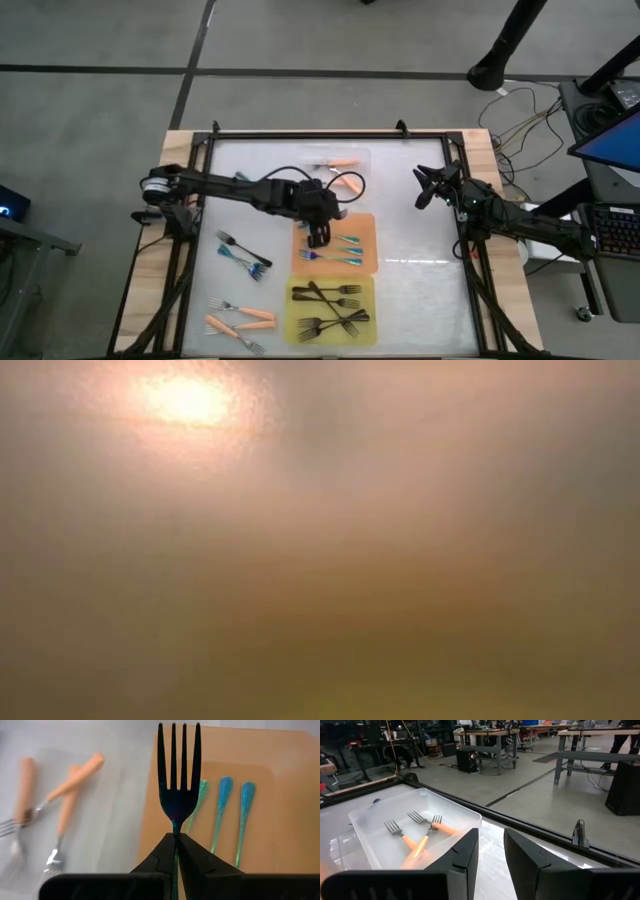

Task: Sort silverware by color (type)
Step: Put the blue fork into the orange bin

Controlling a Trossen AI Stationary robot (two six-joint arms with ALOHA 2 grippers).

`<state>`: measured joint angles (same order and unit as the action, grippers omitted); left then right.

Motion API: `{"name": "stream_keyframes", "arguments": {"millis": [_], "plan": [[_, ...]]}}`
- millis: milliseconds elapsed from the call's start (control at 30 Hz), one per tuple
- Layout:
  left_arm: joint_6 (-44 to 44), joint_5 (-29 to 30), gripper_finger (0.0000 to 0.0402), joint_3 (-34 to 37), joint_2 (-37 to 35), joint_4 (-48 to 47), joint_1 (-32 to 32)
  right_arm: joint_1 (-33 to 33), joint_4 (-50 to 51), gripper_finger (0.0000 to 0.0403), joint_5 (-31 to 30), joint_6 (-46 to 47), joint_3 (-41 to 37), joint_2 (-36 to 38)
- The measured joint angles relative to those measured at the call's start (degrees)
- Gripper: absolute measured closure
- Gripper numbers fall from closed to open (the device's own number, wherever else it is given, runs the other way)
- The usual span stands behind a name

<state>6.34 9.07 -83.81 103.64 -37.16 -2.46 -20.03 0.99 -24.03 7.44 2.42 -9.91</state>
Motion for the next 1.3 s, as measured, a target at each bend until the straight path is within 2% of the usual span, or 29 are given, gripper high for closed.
{"name": "stream_keyframes", "arguments": {"millis": [100, 267, 467, 700, 800, 933, 1000, 1133, 1300], "plan": [[0.35, -2.36, 0.0402, 0.02, 1.81, 1.07, -0.02, 0.0, 0.0, 0.0319, 0.0, 0.0, 0.0, 0.0], [-0.19, -9.96, 0.0401, 0.07, 4.09, 0.21, 0.11, 0.0, 0.0, 0.0319, 0.0, 0.0, 0.0, 0.0], [-0.21, -10.2, 0.038, 0.09, 4.37, -1.14, 0.45, 0.0, 0.0, 0.0319, 0.0, 0.0, 0.0, 0.02], [0.16, -9.83, 0.0334, -0.84, 4.34, -2.98, 0.7, 0.0, 0.0, 0.0319, 0.0, 0.0, 0.0, 0.0], [0.18, -5.79, 0.0315, -2.53, 4.31, -10.31, 0.7, 0.0, 0.0, 0.0319, 0.0, 0.0, 0.0, 0.0], [1.19, 6.09, 0.0301, -4.45, 4.15, -24.15, 1.03, 0.0, 0.0, 0.0319, 0.0, 0.0, 0.0, 0.0], [2.42, 9.6, 0.0298, -4.63, 4.13, -29.4, 1.43, 0.0, 0.0, 0.0319, 0.0, 0.0, 0.01, 0.01], [2.03, 13.93, 0.0297, -2.93, 4.02, -35.72, 3.1, 0.0, 0.0, 0.0319, 0.0, 0.0, 0.0, 0.02], [-1.27, 14.0, 0.0297, 2.72, 3.99, -35.46, 8.14, 0.0, 0.0, 0.0319, 0.0, 0.0, 0.0, 0.01]]}}
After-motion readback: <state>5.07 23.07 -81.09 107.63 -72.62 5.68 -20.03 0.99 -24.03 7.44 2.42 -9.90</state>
